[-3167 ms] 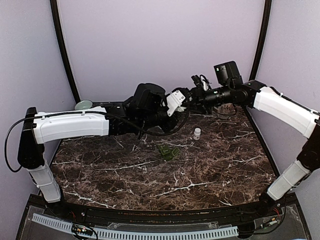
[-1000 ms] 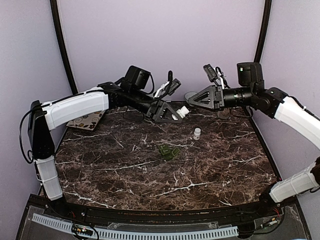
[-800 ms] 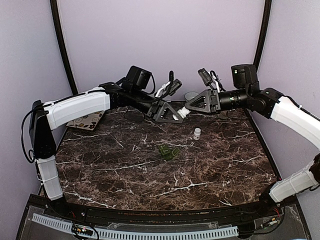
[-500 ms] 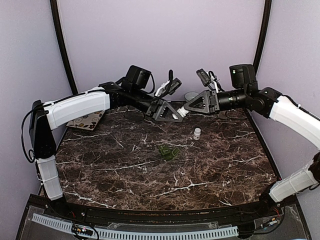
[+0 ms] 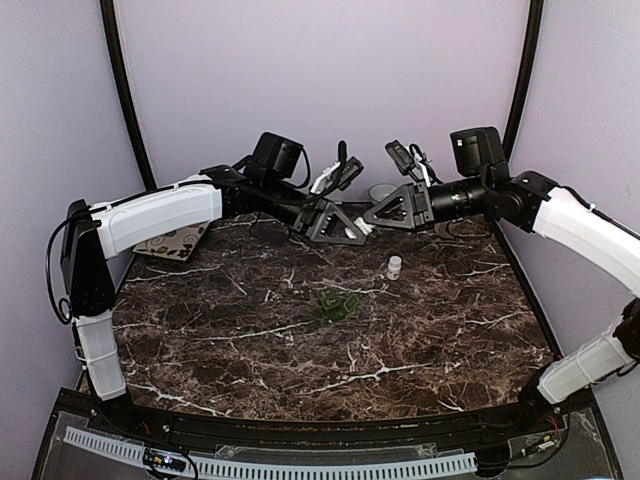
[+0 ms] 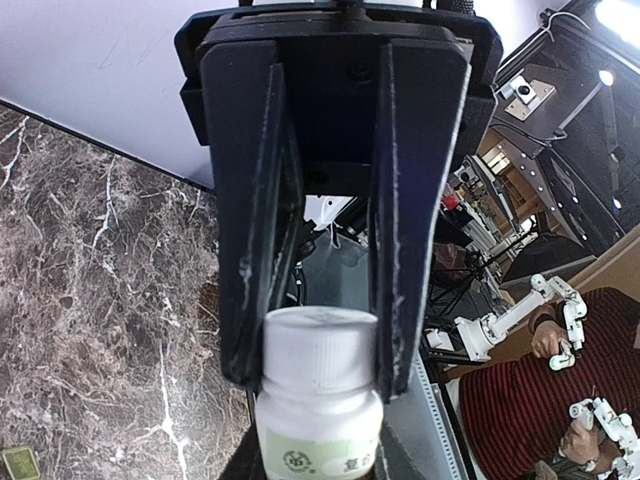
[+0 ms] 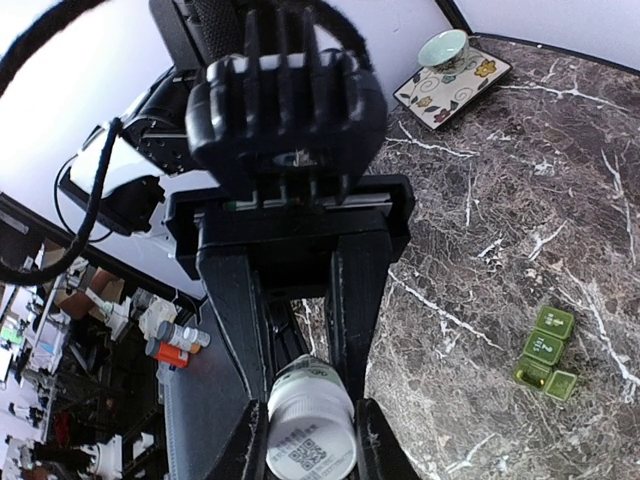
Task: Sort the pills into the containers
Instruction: Pass from the left arm to the right
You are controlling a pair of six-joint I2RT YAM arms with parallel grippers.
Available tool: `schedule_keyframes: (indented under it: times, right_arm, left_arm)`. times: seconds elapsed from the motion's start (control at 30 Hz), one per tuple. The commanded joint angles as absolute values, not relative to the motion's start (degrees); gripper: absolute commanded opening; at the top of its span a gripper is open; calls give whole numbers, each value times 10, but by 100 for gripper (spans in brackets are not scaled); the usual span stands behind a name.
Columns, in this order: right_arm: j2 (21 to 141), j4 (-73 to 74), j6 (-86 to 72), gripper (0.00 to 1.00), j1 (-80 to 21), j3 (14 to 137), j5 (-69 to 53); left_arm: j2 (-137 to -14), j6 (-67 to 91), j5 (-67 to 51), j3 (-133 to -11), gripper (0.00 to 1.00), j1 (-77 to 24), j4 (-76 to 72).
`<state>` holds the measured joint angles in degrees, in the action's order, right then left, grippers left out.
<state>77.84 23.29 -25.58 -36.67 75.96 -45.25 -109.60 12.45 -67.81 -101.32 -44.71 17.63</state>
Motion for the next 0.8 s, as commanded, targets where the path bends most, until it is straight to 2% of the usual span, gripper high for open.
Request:
schedule_keyframes:
  times: [0.0,0.13,0.3,0.37,0.57,0.77]
  right_arm:
    - [785,227,-248,9,-373,785,-464]
    - [786,213,-269,5,-373,787,-467]
    - [808,211,-314,3,-373,799,-457]
    - [822,219,-332,2,-373,805,-449]
    - [861,247,-358,1,-375,833,-421]
    - [874,261,-359,0,-377,848,-408]
  left_arm:
    - [-1093,117,-681,-1036,0,-442,170]
    - [-1089,84,-628,-1049,0,-442,201]
    - [-1060,55,-508,-1034,0,-449,184]
    - [-1052,27,-437,-1035,0,-465,186]
    - [-1038,-60,-105,-1029,0,-545,161]
    - [-1033,-88,44,-999,0,-575,105]
